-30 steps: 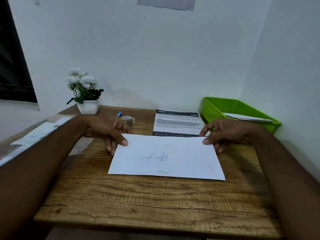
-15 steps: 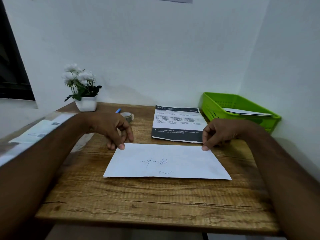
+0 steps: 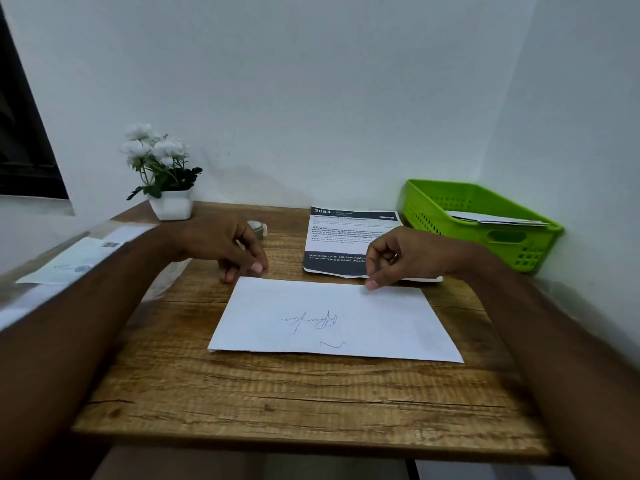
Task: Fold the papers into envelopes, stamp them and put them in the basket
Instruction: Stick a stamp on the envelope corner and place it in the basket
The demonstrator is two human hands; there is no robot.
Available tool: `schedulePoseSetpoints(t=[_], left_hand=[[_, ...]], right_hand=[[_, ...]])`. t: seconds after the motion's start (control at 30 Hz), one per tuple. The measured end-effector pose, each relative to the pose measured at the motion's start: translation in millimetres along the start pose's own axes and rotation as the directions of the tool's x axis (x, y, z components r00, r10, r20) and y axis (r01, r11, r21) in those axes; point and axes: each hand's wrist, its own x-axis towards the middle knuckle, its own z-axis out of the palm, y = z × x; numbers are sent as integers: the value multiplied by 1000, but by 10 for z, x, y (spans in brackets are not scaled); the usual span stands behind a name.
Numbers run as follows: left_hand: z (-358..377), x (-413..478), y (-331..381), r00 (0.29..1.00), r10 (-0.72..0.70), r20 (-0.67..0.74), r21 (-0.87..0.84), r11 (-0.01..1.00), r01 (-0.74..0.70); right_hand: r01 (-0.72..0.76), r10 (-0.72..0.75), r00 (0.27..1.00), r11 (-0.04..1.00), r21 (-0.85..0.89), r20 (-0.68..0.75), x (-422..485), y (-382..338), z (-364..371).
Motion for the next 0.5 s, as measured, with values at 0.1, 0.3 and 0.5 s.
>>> schedulePoseSetpoints(t=[0.1,0.3,0.5], left_hand=[[6,18,-32,990,29,-139,65,998,-21],[-26,194,-246,763,215,-609,311,950,-20],[-51,307,-537,806,194,-558,453,886,100]], right_hand=[[67,-66,996,998,7,-52,84,-22,125],[124,-124,984,992,-8,-127,200,-57,290],[109,-118,970,993,-51,-214,260,-51,319]])
